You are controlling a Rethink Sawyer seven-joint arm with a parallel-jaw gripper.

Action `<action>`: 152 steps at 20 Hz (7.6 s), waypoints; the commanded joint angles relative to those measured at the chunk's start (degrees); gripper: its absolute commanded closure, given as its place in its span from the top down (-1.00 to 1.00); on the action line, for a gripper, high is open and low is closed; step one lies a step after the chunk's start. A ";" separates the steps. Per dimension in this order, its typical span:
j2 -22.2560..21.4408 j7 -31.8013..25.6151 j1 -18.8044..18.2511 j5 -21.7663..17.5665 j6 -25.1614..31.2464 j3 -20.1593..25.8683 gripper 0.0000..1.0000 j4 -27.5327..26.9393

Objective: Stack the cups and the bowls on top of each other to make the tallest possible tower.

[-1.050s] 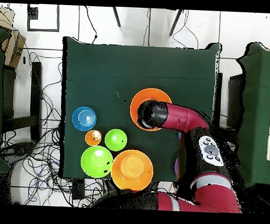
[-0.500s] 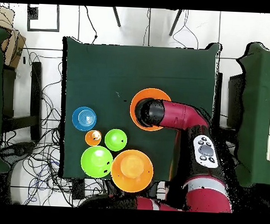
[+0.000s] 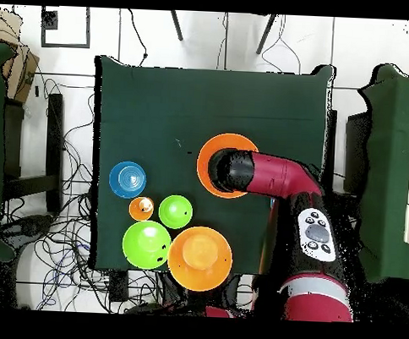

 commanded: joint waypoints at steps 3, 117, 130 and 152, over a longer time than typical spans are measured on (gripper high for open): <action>1.91 6.69 4.62 -0.51 -1.52 0.71 1.00 -1.64; -4.01 12.19 7.84 7.96 -32.74 0.18 1.00 33.68; 3.65 15.74 11.76 3.41 -51.17 -1.58 1.00 43.25; -4.71 11.40 -0.33 -5.92 -47.60 -1.48 1.00 48.22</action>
